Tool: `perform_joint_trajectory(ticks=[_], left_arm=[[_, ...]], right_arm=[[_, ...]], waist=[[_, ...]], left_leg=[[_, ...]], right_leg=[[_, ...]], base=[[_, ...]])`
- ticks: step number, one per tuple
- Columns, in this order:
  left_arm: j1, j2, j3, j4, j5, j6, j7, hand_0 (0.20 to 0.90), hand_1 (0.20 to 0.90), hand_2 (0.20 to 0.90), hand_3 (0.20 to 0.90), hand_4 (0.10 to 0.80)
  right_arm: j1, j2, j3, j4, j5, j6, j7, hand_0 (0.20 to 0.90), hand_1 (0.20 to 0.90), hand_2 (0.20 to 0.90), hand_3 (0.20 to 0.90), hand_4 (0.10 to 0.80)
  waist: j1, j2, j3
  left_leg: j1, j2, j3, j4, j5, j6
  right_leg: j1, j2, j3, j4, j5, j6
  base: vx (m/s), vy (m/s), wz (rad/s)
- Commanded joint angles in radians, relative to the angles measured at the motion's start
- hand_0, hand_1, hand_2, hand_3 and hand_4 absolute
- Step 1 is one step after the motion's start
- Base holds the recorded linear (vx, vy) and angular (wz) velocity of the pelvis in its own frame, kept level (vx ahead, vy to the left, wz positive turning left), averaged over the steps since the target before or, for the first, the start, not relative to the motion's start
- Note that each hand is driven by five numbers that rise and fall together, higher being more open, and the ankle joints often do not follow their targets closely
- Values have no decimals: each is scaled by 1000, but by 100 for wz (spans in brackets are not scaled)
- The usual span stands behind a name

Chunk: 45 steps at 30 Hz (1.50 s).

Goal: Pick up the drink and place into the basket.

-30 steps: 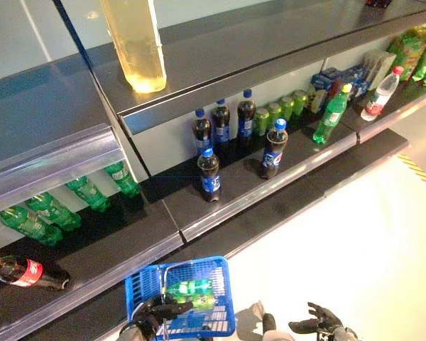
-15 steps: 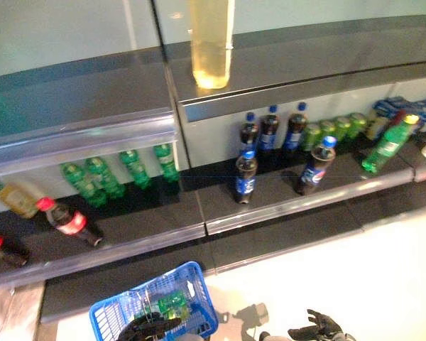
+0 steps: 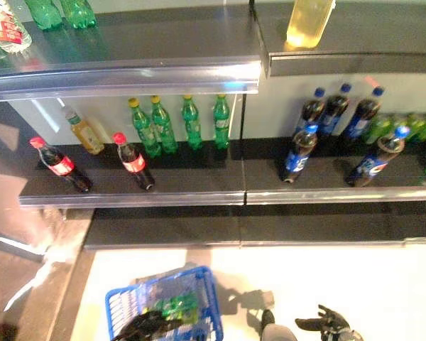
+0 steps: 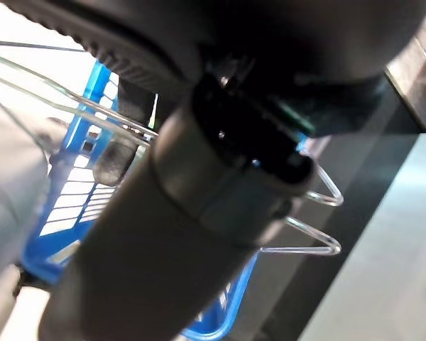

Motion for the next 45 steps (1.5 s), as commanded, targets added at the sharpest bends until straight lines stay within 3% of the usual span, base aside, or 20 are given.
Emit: perform_joint_trajectory(ticks=[1,22,31,33,35,36,45], left_arm=[[-50,16,52,-92,-31,-106,-86,300,300,300,200,100],[-50,27,72,-90,-16,-108,-57,300,300,300,200,100],[-123,0,15,-177,-74,-119,-13,300,300,300,200,100],[-190,-6,-18,-219,-135,-149,6,300,300,300,200,100],[-204,-5,-28,-228,-151,-155,10,300,300,300,200,100],[-220,-3,-43,-249,-170,-158,19,300,300,300,200,100],[-189,17,-54,-256,-155,-157,12,300,300,300,200,100]], right_arm=[[-20,-74,4,6,-25,-25,-6,900,900,900,900,800],[-9,-83,7,19,-40,8,14,900,900,900,900,800],[-84,-95,56,-23,2,-14,7,900,900,900,900,800],[-159,-104,101,-57,32,-46,-15,900,900,900,900,800],[-173,-107,110,-66,45,-58,-21,900,900,900,900,800],[-187,-113,118,-88,69,-76,-33,900,900,900,900,800],[-203,-126,105,-218,144,-189,-60,900,900,900,900,800]], waist=[[17,33,-48],[22,18,-38],[8,44,88],[3,50,189],[2,49,213],[4,44,247],[24,33,294]], left_leg=[[-30,3,-13,49,-49,5],[-26,26,9,47,-48,-2],[-190,42,10,39,11,-7],[-349,47,3,156,27,-8],[-397,45,-6,218,22,-7],[-480,39,-24,337,-6,-6],[-651,48,-62,598,-99,-2]], right_leg=[[34,-3,-21,1,7,8],[62,-3,-9,-36,16,18],[-140,1,26,-6,51,8],[-283,4,42,88,53,-16],[-323,0,41,135,46,-22],[-390,-10,37,231,20,-34],[-533,-26,36,485,-77,-62]], base=[[26,-24,-4],[27,-4,-1],[-156,5,-12],[-504,14,-18],[-251,-26,-2],[-240,-49,3],[-112,-58,4]])
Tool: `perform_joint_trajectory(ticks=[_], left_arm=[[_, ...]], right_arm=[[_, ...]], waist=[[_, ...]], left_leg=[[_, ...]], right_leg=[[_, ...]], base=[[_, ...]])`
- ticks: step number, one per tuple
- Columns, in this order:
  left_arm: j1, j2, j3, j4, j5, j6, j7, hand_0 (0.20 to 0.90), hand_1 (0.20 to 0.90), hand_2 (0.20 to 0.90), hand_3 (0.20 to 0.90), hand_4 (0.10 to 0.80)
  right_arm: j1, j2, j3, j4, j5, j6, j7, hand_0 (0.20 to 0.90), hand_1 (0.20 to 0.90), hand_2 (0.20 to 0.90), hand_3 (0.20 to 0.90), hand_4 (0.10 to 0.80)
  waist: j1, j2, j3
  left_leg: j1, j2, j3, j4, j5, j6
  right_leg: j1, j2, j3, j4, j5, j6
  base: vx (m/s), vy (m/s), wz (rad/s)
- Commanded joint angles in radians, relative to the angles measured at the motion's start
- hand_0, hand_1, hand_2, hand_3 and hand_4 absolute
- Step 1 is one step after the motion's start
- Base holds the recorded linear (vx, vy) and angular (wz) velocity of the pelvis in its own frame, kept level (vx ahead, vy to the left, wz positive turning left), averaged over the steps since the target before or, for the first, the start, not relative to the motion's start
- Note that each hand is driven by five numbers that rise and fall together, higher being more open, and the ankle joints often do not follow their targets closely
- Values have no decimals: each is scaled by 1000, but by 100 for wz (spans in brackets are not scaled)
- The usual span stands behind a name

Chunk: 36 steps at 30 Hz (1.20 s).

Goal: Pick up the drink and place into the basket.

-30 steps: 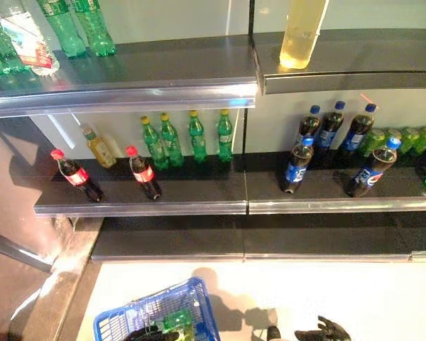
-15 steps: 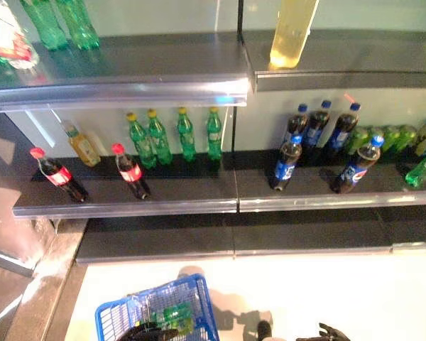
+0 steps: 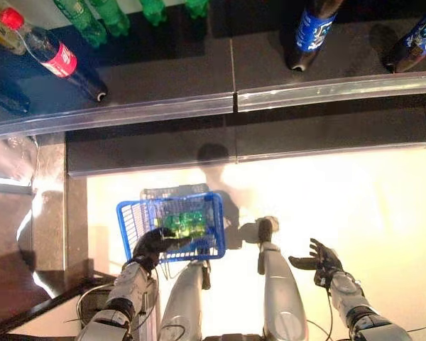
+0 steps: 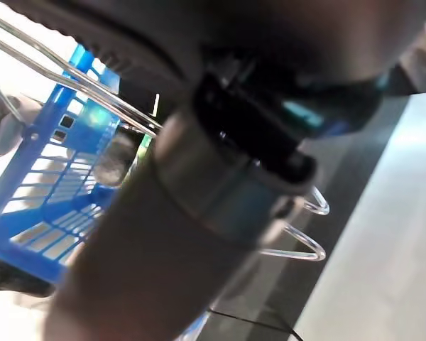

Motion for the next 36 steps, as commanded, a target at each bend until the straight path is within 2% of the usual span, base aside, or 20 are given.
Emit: perform_joint_trajectory(ticks=[1,5,7,10,14,17,18,20,26,36], left_arm=[[139,34,9,-53,-14,-40,-46,300,300,300,200,100],[144,38,2,-58,-12,-36,-47,300,300,300,200,100],[161,42,-6,-83,-19,-33,-40,300,300,300,200,100],[169,46,-7,-95,-23,-30,-36,300,300,300,200,100],[207,60,2,-131,-30,-30,-39,300,300,300,200,100],[210,61,3,-137,-32,-29,-40,300,300,300,200,100],[216,60,2,-144,-26,-32,-37,300,300,300,200,100],[217,60,2,-144,-27,-34,-38,300,300,300,200,100],[212,56,5,-115,-34,-55,-49,300,300,300,200,100],[199,45,11,-60,-23,-56,-47,300,300,300,200,100]], right_arm=[[71,-40,10,-125,69,-111,-27,900,900,900,900,800],[70,-43,15,-194,66,-133,-43,900,900,900,900,800],[78,-54,28,-373,40,-146,-95,900,900,900,900,800],[82,-67,33,-448,25,-146,-112,900,900,900,900,800],[117,-129,41,-740,-142,-136,-173,900,900,900,900,800],[120,-142,37,-789,-176,-149,-176,900,900,900,900,800],[119,-165,28,-898,-204,-172,-187,900,900,900,900,800],[118,-170,26,-913,-201,-166,-186,900,900,900,900,800],[75,-228,-24,-1125,-208,-228,-210,900,900,900,900,800],[-21,-241,-88,-1284,-180,-258,-251,900,900,900,900,800]], waist=[[29,-12,-52],[29,-12,-53],[23,-14,-56],[21,-15,-55],[11,-25,-54],[9,-27,-53],[8,-31,-48],[8,-32,-47],[6,-35,-34],[7,-31,-22]], left_leg=[[-107,25,-81,111,-1,20],[-116,22,-84,116,-1,21],[-108,17,-86,99,6,26],[-107,15,-85,96,8,28],[-98,11,-83,78,19,31],[-96,10,-82,74,21,31],[-94,12,-82,68,24,29],[-95,12,-82,68,24,29],[-94,20,-82,64,25,23],[-92,26,-80,53,28,16]], right_leg=[[-19,-29,-3,137,-72,6],[-32,-27,2,144,-70,8],[-32,-20,6,130,-62,11],[-31,-18,6,126,-59,12],[-17,-18,2,101,-50,17],[-13,-18,0,93,-49,19],[-3,-20,-4,77,-46,22],[-3,-20,-5,76,-46,22],[18,-20,-11,54,-51,23],[38,-21,-17,23,-50,21]], base=[[-24,-37,-9],[-8,-15,-4],[0,0,0],[0,0,0],[0,0,0],[0,-2,1],[0,0,0],[-2,-3,2],[0,0,0],[5,2,1]])
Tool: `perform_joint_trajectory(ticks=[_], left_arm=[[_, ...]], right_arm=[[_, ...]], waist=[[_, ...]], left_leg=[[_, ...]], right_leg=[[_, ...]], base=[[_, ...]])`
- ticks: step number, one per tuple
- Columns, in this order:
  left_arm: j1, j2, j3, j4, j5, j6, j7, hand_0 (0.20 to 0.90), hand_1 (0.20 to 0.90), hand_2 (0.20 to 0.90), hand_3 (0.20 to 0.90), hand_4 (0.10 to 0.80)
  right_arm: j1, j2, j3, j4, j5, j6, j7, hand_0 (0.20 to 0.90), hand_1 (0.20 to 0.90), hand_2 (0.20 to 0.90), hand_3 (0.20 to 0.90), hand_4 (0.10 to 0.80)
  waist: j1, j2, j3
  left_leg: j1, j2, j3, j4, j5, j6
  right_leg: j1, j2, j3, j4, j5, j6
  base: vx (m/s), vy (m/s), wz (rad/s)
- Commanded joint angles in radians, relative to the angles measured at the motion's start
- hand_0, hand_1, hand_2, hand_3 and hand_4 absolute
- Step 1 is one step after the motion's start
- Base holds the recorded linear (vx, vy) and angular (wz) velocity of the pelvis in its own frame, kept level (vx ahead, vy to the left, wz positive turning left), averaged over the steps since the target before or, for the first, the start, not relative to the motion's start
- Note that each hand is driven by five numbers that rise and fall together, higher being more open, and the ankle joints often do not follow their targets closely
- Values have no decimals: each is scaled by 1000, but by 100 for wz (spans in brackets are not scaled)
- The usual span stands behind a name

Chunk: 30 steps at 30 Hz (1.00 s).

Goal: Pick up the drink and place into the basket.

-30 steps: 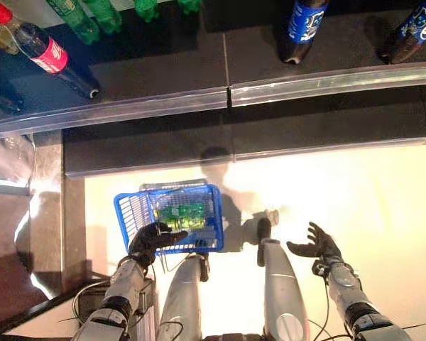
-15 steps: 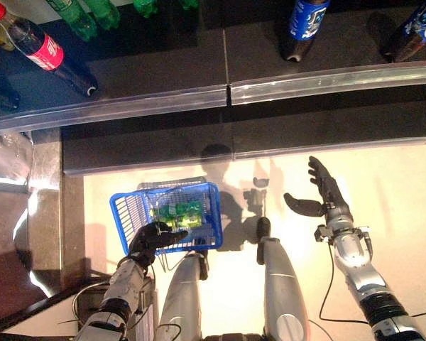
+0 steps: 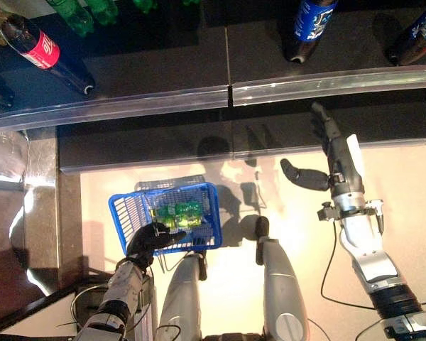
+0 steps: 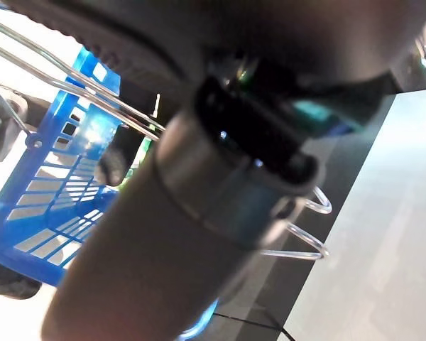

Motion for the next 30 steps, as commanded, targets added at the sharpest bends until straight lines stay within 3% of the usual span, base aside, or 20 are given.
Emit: perform_joint_trajectory(ticks=[1,16,30], left_arm=[[161,29,-6,-5,-15,-29,-47,300,300,300,200,100],[151,27,-17,13,3,-10,-34,300,300,300,200,100],[139,37,-56,-13,16,36,-20,300,300,300,200,100]], right_arm=[[-67,-24,-103,-201,14,-130,-58,900,900,900,900,800],[-187,-25,-155,-198,121,-172,-147,900,900,900,900,800],[-358,-95,-141,-15,263,-84,-150,900,900,900,900,800]], waist=[[12,-30,-28],[26,-23,-18],[58,-6,-24]], left_leg=[[-35,2,-56,-35,76,40],[-24,6,-60,-36,79,30],[-7,6,-67,-40,85,26]], right_leg=[[94,-36,-7,-75,-3,38],[130,-42,-20,-105,-2,30],[165,-54,-38,-120,-6,24]], base=[[0,0,0],[1,1,0],[8,0,0]])
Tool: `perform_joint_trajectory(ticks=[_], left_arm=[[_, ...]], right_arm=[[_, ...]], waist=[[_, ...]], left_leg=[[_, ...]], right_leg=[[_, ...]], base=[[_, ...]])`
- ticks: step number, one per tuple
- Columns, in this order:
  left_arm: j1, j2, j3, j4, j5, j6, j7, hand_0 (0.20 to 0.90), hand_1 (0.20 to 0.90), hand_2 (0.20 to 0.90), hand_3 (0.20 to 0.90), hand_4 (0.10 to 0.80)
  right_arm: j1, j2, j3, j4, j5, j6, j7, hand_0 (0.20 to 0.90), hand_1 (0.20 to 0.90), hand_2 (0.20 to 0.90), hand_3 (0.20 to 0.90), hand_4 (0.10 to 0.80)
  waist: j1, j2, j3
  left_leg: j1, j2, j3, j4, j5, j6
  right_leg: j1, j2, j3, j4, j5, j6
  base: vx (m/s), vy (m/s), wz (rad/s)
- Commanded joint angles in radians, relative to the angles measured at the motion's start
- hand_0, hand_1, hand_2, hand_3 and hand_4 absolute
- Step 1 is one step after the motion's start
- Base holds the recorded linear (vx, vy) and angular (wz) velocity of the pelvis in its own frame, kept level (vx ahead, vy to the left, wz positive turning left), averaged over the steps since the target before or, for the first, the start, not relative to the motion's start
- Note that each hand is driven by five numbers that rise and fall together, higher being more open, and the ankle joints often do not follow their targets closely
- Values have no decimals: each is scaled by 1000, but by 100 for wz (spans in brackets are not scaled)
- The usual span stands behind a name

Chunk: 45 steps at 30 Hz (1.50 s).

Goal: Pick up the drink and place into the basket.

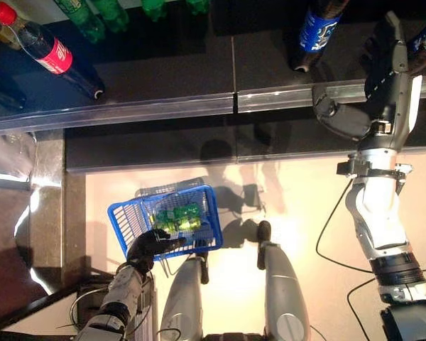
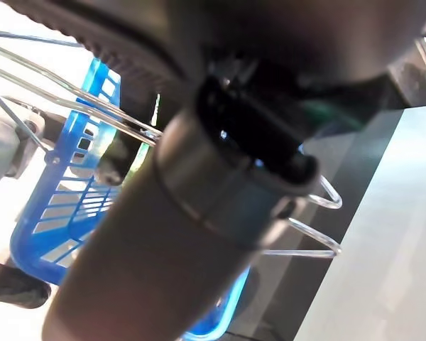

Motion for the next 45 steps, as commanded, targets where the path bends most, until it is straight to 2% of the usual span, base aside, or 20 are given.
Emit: perform_joint_trajectory(ticks=[1,18,45], left_arm=[[139,41,-44,-49,11,4,-24,300,300,300,200,100],[121,75,-84,-70,16,45,-34,300,300,300,200,100],[104,89,-126,-84,30,67,-35,300,300,300,200,100]], right_arm=[[-135,-77,-84,-31,62,-60,-18,900,900,900,900,800],[-365,-187,10,238,174,66,32,900,900,900,900,800],[-561,-199,142,445,236,165,129,900,900,900,900,800]], waist=[[30,-24,-36],[70,-15,-36],[109,-5,-36]], left_leg=[[-70,3,-67,11,76,30],[-66,-5,-82,11,74,33],[-51,-20,-94,0,69,38]], right_leg=[[109,-58,-34,-83,-9,24],[114,-60,-41,-72,-18,18],[111,-69,-46,-52,-28,17]], base=[[0,0,0],[9,-4,2],[3,-1,2]])
